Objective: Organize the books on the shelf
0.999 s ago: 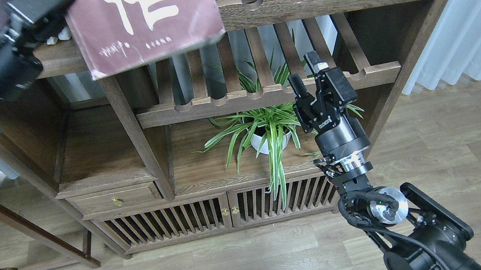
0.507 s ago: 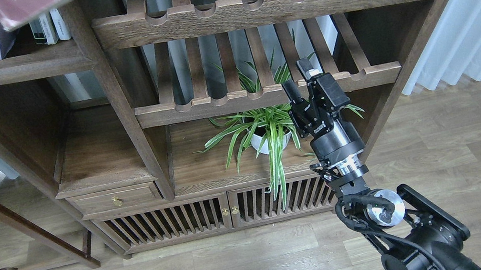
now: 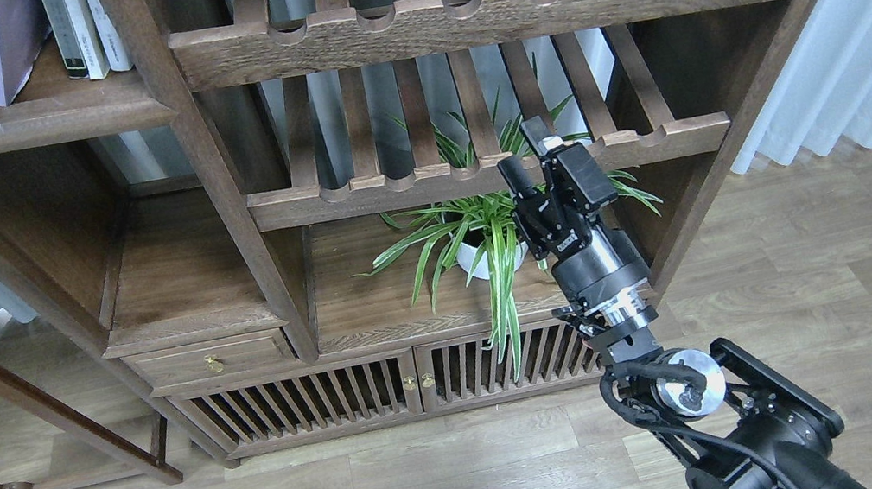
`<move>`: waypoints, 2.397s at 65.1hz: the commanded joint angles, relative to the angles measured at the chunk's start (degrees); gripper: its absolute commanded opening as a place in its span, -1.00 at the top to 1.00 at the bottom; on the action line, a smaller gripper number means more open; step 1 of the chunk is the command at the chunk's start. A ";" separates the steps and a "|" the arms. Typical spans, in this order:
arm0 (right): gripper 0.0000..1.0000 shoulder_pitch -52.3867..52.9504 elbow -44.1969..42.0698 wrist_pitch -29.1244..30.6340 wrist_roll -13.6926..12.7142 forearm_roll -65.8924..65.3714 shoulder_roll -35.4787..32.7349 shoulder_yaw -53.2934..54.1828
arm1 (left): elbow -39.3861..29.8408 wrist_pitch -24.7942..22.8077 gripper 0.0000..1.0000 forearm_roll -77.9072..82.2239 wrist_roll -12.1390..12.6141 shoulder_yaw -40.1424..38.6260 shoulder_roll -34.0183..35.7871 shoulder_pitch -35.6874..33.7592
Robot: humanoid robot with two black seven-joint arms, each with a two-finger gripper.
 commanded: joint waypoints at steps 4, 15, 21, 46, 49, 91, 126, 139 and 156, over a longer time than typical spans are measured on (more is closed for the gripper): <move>-0.54 -0.02 -0.01 0.00 -0.02 0.00 0.11 0.05 | 2.52 0.01 1.00 3.24 -0.01 -0.44 0.12 -0.65; -0.54 -0.11 -0.01 0.00 -0.02 0.00 0.11 -0.04 | 4.02 0.01 1.00 9.48 -0.01 -2.90 0.03 -0.91; -0.54 -0.11 -0.01 0.00 -0.02 0.00 0.19 -0.04 | 4.28 0.01 1.00 12.11 -0.01 -4.04 -0.41 -1.09; -0.55 -0.19 -0.01 0.00 -0.02 0.00 0.46 -0.04 | 4.72 0.01 1.00 26.35 -0.01 -5.80 -0.49 -2.32; -0.55 -0.19 -0.01 0.00 -0.02 0.00 0.45 -0.04 | 4.63 0.01 1.00 28.11 -0.01 -5.63 -0.49 -2.41; -0.57 -0.19 -0.10 0.00 -0.02 0.00 0.46 -0.04 | 6.03 0.01 1.00 49.73 -9.90 0.35 -4.89 -9.61; -0.57 -0.11 -0.01 0.00 -0.02 0.00 1.07 -0.92 | 11.57 3.04 1.00 57.65 -23.70 7.56 -4.80 -12.34; -0.57 -0.02 -0.01 0.00 -0.02 0.00 1.07 -0.92 | 16.49 6.21 1.00 60.02 -28.45 13.35 -4.89 -17.35; -0.59 -0.11 -0.01 0.00 -0.02 0.09 1.07 -0.92 | 22.47 8.05 1.00 60.11 -32.75 23.46 -4.89 -23.93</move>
